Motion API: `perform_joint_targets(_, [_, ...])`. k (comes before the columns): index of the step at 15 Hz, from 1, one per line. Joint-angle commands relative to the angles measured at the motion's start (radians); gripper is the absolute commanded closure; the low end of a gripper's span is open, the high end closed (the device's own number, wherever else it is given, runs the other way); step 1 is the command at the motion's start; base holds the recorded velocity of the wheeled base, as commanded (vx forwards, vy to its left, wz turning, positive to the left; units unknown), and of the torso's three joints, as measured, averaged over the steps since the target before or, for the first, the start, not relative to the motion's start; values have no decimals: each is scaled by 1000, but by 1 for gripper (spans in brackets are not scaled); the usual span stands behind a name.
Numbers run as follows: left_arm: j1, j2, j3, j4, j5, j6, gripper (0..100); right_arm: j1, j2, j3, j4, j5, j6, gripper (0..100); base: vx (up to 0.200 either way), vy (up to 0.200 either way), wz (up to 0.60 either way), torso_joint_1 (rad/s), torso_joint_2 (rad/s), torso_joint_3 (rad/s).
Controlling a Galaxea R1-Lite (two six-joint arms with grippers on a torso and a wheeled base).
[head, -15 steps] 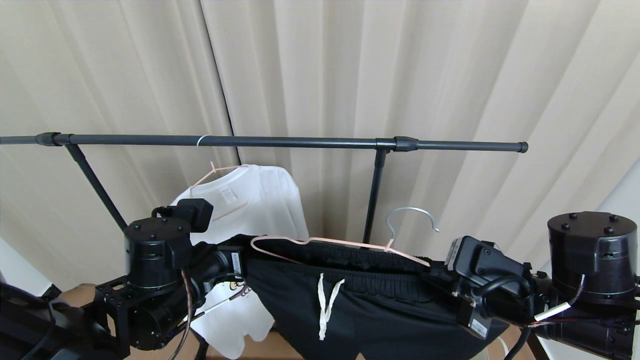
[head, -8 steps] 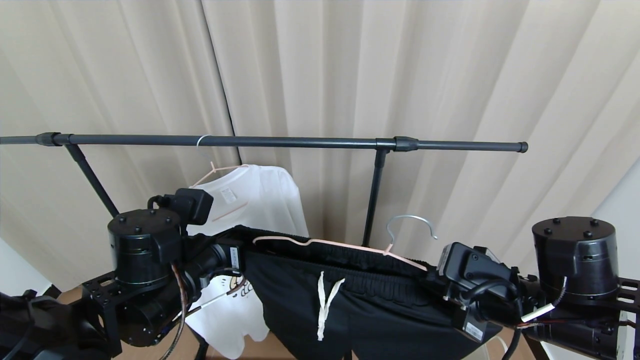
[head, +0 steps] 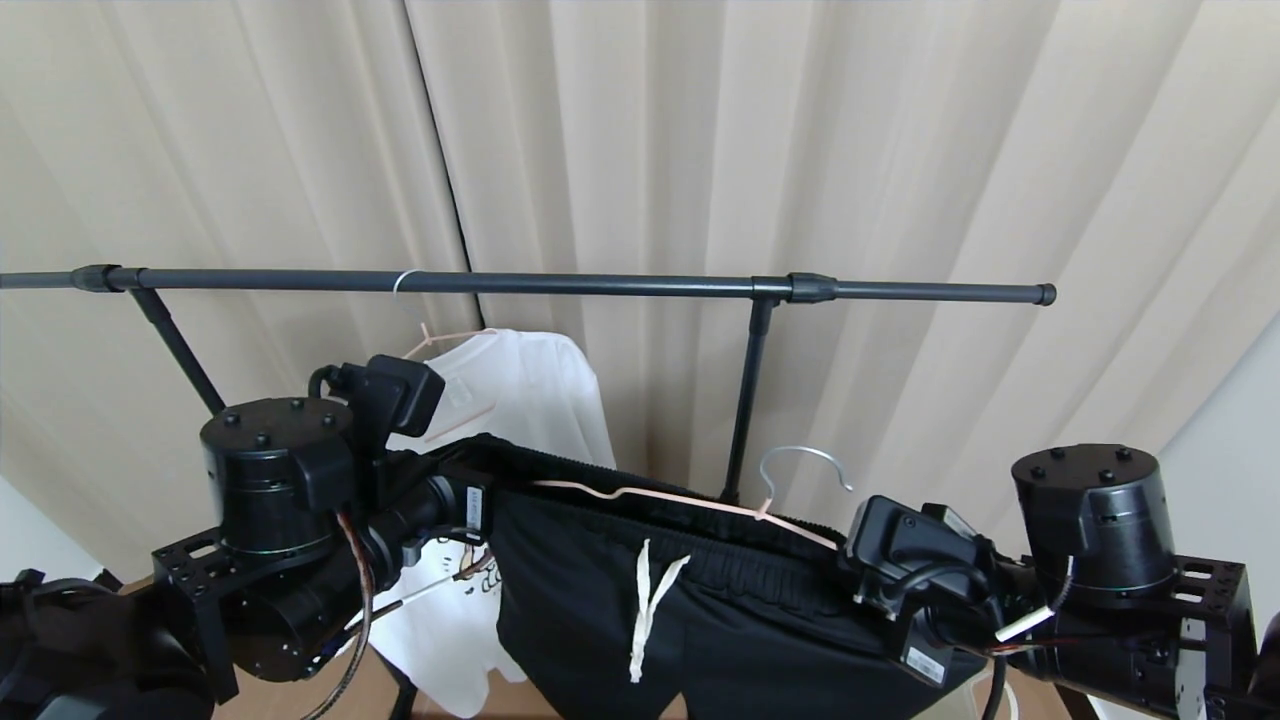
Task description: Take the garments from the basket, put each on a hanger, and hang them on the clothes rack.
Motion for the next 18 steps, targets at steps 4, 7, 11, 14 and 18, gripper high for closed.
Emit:
perform_joint_targets(4, [-73,-80,-153,238,6,11,100,2,41,-9,-1,-1,0,100,0,0,0,0,0,0])
perform_joint_targets(7, [-129,-127,-228,397,7,11,100,2,56,-16,-3,-1,0,100,0,0,0,0,0,0])
perform_joint_targets(11, [-176,-153,-253,518,7,10,100,2,55,-33,-4,2,6,100,0,0,0,0,0,0])
perform_joint_targets(14, [-196,-153,-253,543,7,10,100,2,45,-47,-4,2,43,100,0,0,0,0,0,0])
perform_joint_targets(18, [-219,-150,-247,569,7,8,100,10,28,-70,-6,6,121,100,0,0,0,0,0,0])
